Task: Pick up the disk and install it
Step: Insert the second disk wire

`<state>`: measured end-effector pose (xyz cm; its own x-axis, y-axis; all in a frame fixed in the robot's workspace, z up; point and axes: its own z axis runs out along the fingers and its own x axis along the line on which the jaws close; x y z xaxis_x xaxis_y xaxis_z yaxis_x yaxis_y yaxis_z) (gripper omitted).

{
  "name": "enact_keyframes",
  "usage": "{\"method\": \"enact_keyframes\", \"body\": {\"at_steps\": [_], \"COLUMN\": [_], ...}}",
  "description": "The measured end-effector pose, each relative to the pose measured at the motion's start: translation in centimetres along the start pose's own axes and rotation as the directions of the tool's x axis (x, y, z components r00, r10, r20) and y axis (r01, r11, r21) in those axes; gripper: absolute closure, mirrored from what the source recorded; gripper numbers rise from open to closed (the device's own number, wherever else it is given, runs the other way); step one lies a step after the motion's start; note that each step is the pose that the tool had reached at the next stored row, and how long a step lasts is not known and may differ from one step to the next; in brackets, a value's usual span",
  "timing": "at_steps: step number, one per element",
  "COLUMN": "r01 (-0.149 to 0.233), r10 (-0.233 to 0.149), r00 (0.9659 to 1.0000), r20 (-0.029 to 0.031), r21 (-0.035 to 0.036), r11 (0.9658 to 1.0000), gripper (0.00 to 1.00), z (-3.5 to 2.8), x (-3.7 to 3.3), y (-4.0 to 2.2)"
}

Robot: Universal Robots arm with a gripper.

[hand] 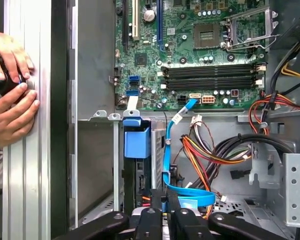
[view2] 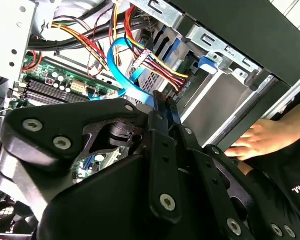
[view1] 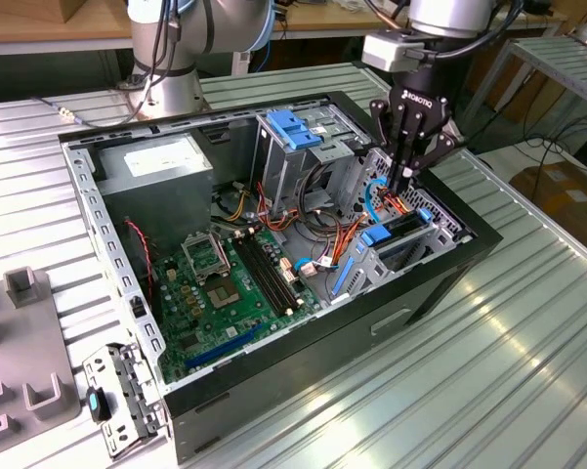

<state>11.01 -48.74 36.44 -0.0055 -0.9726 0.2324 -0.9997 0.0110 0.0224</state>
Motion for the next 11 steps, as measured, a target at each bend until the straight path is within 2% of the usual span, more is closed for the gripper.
{"method": "enact_keyframes", "body": {"at_steps": [3,5,8,11], "r01": [0.0,0.0,0.0,0.001], "r10": [0.0,0.0,0.0,-0.002], "r00": [1.0,0.9999,0.9996,0.9982], "r20": [0.0016,0.0106,0.0289,0.0595], "r21": [0.001,0.004,0.0135,0.0159], "r11": [1.0,1.0,0.9999,0.9999], "gripper": [0.84,0.84,0.84,0.84], "z": [0.25,0.46,0.77,0.87], "x": [0.49,1.01,1.7,1.92], "y": [0.0,0.02,0.18,0.39]}}
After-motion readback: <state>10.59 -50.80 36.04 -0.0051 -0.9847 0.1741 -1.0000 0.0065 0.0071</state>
